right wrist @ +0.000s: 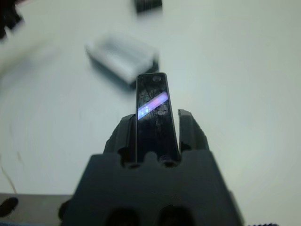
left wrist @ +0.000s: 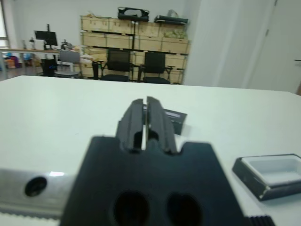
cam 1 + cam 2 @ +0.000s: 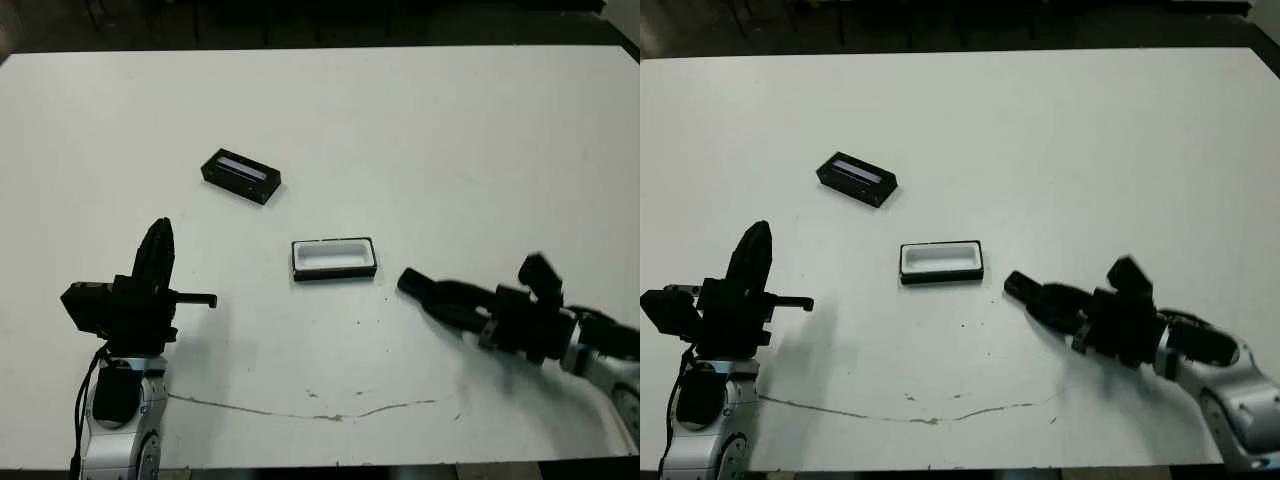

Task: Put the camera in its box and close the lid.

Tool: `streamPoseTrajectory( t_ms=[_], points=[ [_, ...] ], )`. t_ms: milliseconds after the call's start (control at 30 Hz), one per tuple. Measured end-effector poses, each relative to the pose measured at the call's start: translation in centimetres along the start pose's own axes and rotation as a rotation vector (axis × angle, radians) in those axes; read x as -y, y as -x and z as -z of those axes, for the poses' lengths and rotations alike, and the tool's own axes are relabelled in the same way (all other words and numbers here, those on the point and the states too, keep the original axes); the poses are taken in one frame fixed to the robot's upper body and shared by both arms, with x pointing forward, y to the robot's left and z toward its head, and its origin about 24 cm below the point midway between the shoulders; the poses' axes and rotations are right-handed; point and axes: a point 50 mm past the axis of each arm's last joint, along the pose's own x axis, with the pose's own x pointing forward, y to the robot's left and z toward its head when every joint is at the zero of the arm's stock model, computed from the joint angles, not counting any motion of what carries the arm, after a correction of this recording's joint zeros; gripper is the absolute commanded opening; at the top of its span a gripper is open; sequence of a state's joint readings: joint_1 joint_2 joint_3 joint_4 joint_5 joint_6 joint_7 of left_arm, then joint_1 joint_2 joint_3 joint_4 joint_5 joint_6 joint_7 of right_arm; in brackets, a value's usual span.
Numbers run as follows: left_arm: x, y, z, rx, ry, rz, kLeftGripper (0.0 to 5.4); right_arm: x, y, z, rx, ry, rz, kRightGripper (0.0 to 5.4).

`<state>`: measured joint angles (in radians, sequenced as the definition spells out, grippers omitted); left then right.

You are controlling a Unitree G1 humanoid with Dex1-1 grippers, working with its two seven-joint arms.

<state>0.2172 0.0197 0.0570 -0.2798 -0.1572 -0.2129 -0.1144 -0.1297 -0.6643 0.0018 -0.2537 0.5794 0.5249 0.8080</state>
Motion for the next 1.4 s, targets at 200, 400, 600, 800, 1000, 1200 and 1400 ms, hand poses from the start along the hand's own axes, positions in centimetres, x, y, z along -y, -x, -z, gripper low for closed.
streamPoseTrajectory(
  t_ms=[200,400,600,800,1000,1200,1400],
  points=[
    [0.1,0.2,0.1,-0.008,-0.003,-0.006,0.0,1.3,-1.5,-5.1,0.042,0.018,-0.042,0.93],
    [0.3,0.2,0.2,-0.011,-0.009,-0.001,0.0,2.8,-3.5,-6.8,0.013,0.074,-0.11,0.93],
    [0.3,0.3,0.2,-0.008,-0.011,-0.004,0.0,3.3,-5.6,-7.0,-0.107,0.203,-0.209,0.93],
    [0.4,0.3,0.1,-0.005,-0.007,-0.006,0.0,2.3,-7.2,-7.0,-0.192,0.316,-0.303,0.93],
    [0.4,0.3,0.2,-0.005,-0.005,-0.007,0.0,1.4,-8.1,-6.4,-0.29,0.362,-0.377,0.93],
    [0.4,0.3,0.2,-0.006,0.005,-0.007,0.0,0.8,-8.4,-6.0,-0.343,0.39,-0.427,0.93],
    [0.4,0.3,0.2,-0.006,0.005,-0.007,0.0,0.8,-8.7,-5.9,-0.377,0.392,-0.436,0.93]
  ],
)
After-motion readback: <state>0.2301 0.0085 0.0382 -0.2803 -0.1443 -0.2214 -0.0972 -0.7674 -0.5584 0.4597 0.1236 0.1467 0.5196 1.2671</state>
